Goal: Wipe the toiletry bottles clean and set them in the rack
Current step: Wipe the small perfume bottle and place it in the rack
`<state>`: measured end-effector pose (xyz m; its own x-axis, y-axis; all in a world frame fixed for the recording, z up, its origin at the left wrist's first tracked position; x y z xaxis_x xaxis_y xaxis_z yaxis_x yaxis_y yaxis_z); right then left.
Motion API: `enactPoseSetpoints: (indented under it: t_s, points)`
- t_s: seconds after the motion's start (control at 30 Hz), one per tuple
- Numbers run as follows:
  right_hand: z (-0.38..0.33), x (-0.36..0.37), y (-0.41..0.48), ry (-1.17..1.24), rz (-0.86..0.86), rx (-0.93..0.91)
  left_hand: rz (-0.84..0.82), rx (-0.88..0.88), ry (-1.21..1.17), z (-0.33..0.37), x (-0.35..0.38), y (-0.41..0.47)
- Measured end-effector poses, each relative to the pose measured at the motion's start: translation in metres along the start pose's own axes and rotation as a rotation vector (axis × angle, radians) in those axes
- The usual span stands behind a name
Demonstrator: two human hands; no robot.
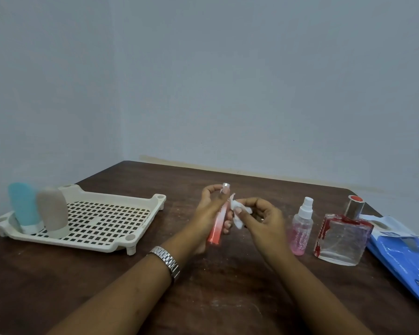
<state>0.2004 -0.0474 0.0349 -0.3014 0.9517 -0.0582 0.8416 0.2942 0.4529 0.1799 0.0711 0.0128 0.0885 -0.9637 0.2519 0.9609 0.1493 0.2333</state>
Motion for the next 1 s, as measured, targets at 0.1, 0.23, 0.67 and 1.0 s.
enactPoseSetpoints:
  t_s: [0.1, 0.23, 0.67, 1.0]
  points:
    - [-0.004, 0.01, -0.002, -0.111, -0.08, -0.063, 0.078, 0.012, -0.056, 0.001, -0.007, 0.001]
    - [-0.009, 0.027, -0.009, -0.236, -0.202, -0.129, 0.147, -0.023, -0.218, -0.002, -0.016, 0.005]
    - [-0.006, 0.013, -0.006, -0.069, -0.056, -0.08, 0.016, -0.098, -0.307, -0.012, 0.004, 0.003]
    - [-0.003, 0.034, -0.013, -0.022, -0.37, 0.017, 0.271, -0.037, -0.328, -0.001, -0.036, 0.005]
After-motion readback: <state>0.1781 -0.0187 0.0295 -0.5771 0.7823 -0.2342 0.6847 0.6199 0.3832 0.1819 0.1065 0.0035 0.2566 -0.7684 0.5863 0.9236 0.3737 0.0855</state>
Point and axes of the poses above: each hand's wrist, its own y-axis towards the middle knuckle, its own x-axis out of the palm, z = x × y, the point moved 8 cm from there along y, towards the middle knuckle, and after that the axes turned 2 degrees about x, right-handed, at the moved point
